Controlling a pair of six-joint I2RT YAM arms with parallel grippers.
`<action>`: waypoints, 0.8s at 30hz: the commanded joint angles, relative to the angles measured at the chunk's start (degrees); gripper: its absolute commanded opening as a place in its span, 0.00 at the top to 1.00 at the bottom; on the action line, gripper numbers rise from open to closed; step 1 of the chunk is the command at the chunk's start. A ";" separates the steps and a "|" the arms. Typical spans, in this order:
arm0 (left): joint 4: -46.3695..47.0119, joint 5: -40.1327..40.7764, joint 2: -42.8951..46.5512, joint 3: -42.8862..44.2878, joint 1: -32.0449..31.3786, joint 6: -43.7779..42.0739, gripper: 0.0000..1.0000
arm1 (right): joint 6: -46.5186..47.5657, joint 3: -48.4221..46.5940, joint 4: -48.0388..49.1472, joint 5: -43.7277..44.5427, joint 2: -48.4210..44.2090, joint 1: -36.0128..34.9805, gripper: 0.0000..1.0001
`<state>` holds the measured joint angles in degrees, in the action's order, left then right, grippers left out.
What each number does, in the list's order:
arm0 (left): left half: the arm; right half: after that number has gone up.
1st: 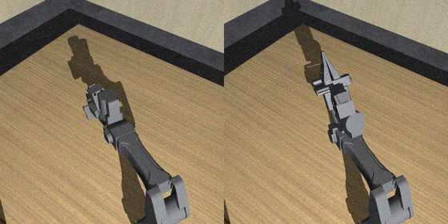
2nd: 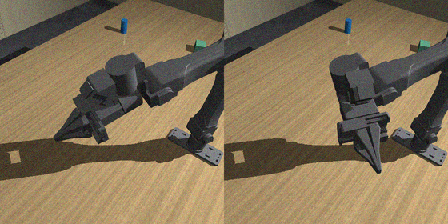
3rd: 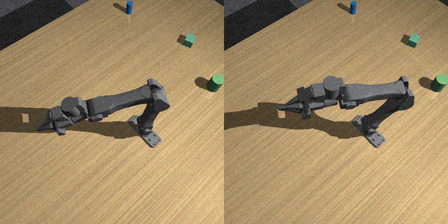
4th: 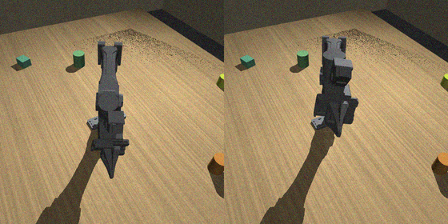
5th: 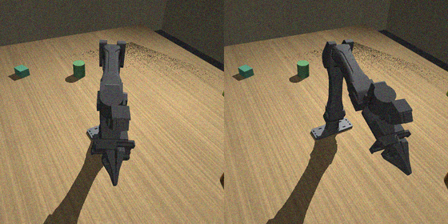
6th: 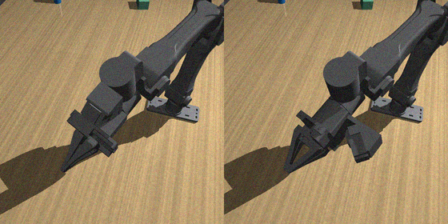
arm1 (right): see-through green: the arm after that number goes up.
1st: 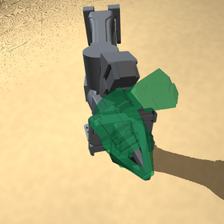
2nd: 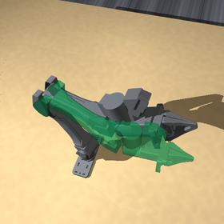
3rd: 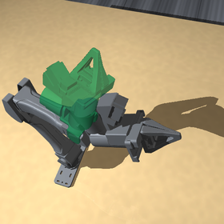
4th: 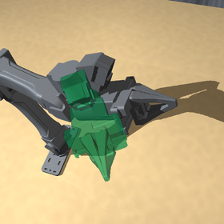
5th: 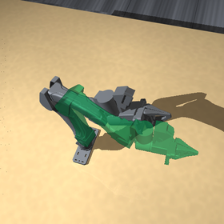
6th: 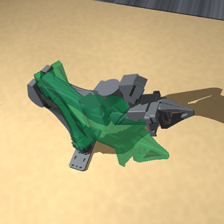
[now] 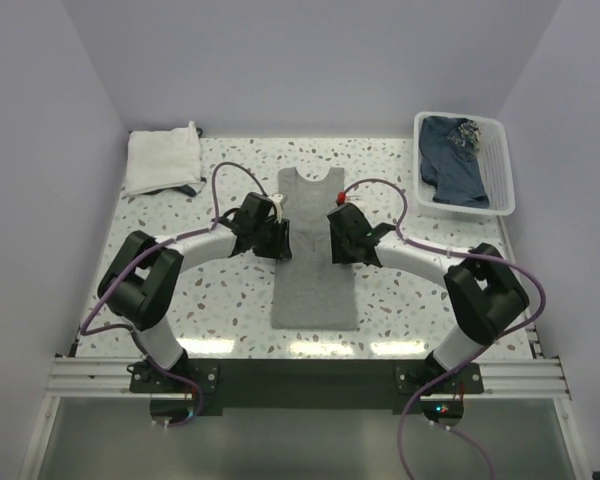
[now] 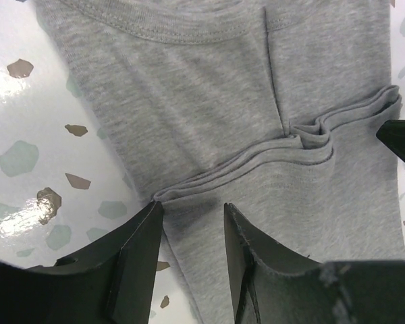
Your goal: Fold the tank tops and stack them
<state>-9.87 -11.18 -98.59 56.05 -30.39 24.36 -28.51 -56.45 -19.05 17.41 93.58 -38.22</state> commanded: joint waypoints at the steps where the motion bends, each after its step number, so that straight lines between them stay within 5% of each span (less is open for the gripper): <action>1: -0.06 0.63 -0.47 1.87 0.07 -1.42 0.54 | 0.74 -1.83 1.03 2.19 0.90 0.16 0.53; 24: -0.33 2.74 -0.29 0.99 -0.28 -1.33 0.54 | -0.14 -0.86 1.91 2.19 2.75 0.16 0.54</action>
<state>-10.74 -8.29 -99.77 56.05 -30.46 24.36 -28.47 -56.45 -18.39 17.58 96.14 -38.22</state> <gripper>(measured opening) 0.465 0.461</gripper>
